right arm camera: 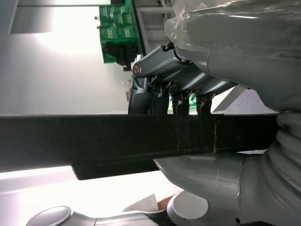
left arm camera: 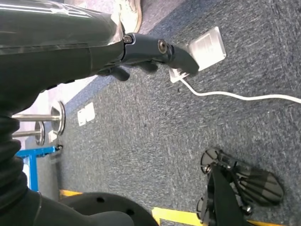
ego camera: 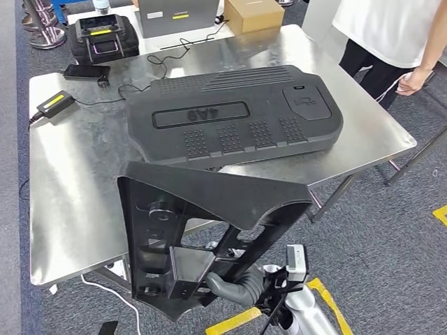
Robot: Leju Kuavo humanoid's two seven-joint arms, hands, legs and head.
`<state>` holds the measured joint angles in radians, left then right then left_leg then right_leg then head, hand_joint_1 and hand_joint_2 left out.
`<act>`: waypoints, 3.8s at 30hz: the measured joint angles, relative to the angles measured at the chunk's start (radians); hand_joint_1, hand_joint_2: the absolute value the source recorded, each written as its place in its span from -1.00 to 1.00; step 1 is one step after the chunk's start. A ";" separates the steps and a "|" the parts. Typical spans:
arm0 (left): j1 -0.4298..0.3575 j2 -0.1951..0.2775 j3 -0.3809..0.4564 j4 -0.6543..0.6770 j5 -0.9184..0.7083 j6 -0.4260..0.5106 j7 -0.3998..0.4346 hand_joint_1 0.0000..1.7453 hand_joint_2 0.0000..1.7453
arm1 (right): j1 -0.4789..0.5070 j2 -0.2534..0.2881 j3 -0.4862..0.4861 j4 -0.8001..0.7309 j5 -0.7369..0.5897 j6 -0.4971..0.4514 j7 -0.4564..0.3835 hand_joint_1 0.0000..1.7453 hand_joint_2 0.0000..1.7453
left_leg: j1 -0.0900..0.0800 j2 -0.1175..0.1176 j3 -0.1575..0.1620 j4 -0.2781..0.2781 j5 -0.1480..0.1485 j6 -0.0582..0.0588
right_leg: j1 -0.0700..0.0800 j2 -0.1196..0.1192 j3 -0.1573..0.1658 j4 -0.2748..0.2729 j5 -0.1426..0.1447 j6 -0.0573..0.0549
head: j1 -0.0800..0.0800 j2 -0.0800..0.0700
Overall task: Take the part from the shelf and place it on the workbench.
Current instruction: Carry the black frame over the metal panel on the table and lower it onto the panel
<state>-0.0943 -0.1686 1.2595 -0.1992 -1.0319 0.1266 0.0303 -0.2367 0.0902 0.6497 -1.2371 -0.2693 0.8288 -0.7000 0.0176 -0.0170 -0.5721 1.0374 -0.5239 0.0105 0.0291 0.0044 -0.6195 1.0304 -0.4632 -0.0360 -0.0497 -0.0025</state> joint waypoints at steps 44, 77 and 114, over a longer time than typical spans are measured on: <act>-0.016 0.012 -0.035 0.000 -0.059 -0.046 -0.011 -1.00 1.00 | -0.656 0.096 -0.336 0.102 -0.311 -0.263 0.301 1.00 1.00 | -0.002 0.012 -0.055 0.012 0.052 -0.015 | -0.022 0.000 0.006 -0.002 -0.013 0.029 | -0.002 0.000; -0.035 0.004 -0.050 0.000 -0.125 0.015 -0.022 -1.00 1.00 | -0.916 0.195 -0.124 0.819 0.912 -1.253 0.409 1.00 1.00 | 0.003 0.009 -0.067 0.002 0.066 -0.009 | -0.021 0.000 -0.006 0.000 -0.012 0.036 | 0.000 0.000; -0.067 -0.003 -0.080 0.001 -0.214 -0.072 -0.055 -1.00 1.00 | -0.617 0.212 -0.247 0.719 1.733 -1.525 0.513 1.00 1.00 | 0.007 0.009 -0.053 0.004 0.055 0.007 | -0.030 0.000 -0.137 0.277 -0.123 0.057 | 0.005 0.000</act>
<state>-0.1616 -0.1717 1.1792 -0.1985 -1.2460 0.0548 -0.0242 -0.8537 0.3019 0.4028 -0.5180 1.4633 -0.6958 -0.1873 0.0244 -0.0076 -0.6251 1.0417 -0.4692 0.0171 -0.0008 0.0041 -0.7563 1.3072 -0.5861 0.0212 -0.0443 -0.0027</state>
